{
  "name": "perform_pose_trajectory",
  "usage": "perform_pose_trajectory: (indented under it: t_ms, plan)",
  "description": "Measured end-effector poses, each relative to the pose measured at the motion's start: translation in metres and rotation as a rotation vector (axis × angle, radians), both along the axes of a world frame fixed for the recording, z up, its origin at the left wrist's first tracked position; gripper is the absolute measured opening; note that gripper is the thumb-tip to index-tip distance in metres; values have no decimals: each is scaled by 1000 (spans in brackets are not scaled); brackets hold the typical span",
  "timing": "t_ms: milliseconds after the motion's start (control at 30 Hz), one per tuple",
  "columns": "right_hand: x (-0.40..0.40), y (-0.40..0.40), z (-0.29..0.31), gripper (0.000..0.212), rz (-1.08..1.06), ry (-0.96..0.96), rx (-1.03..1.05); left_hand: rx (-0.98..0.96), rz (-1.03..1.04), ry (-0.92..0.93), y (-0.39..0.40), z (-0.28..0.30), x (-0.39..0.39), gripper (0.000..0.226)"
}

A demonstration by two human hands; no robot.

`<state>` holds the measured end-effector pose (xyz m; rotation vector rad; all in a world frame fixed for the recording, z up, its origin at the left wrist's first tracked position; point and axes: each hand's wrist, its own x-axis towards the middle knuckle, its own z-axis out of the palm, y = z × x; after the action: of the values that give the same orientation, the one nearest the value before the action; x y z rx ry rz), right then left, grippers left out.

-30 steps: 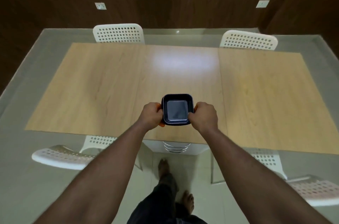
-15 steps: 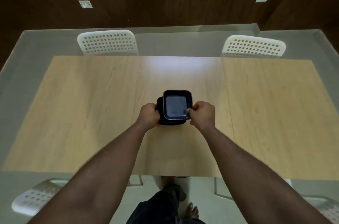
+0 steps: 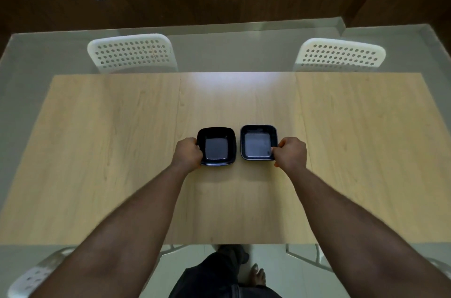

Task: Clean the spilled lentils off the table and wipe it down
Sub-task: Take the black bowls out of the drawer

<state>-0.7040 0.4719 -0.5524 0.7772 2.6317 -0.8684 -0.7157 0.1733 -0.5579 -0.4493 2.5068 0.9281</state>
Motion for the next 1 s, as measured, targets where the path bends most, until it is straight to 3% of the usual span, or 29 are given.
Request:
perform_pose_trajectory:
  t_ms: [100,133,267,400,533,1000]
  plan:
    - [0,-2,4,20,15,-23,5,-69,-58,65,4,10,3,7]
    - [0,-2,7,25,40,-34,39,-103,-95,92,6,11,2,15]
    - [-6,-12,23,59,217,43,215,-208,-404,144,17,20,-4,106]
    - [-18,-26,31,115,626,5,201,-329,-699,129,34,22,-11,142]
    - [-21,-32,28,125,838,-50,346,-479,-779,110,43,16,-13,143]
    - [-18,-25,34,125,798,-45,353,-494,-777,107,41,23,-17,146]
